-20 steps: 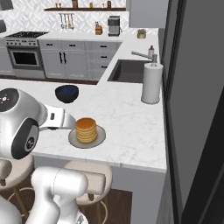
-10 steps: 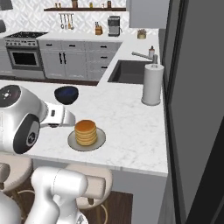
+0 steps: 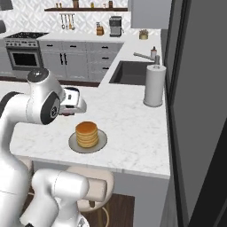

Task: Take the strawberry from the fridge and place it on top of the pancake, located on the dining counter.

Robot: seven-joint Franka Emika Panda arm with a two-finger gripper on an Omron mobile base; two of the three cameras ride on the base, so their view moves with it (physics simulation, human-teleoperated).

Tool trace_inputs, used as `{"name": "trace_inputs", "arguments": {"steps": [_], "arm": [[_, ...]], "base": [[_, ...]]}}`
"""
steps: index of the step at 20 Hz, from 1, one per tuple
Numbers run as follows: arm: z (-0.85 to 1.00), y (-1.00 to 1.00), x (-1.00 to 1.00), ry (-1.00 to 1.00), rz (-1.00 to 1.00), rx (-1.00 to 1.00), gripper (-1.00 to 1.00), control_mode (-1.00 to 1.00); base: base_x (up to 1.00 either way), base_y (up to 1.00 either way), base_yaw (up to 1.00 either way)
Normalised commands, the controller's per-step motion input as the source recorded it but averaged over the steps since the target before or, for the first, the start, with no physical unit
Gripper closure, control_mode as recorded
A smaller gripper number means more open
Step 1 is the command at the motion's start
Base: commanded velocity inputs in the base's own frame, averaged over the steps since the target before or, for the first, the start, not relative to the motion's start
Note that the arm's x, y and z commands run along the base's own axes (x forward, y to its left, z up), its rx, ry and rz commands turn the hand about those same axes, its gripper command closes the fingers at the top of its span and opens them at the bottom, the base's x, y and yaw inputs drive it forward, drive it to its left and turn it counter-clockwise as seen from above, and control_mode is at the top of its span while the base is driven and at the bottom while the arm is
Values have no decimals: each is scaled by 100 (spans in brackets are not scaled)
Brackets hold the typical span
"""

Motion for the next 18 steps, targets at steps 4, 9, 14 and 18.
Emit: {"name": "trace_inputs", "arguments": {"steps": [4, 9, 14, 18], "arm": [[-61, -1, 99, 31, -7, 0, 100, -100], [-64, 5, 91, 11, -1, -1, 100, -100], [-49, 12, 41, -10, 0, -2, 100, -100], [-50, -2, -3, -1, 1, 0, 100, -100]], "base": [[0, 0, 0], [0, 0, 0], [0, 0, 0], [0, 0, 0]]}}
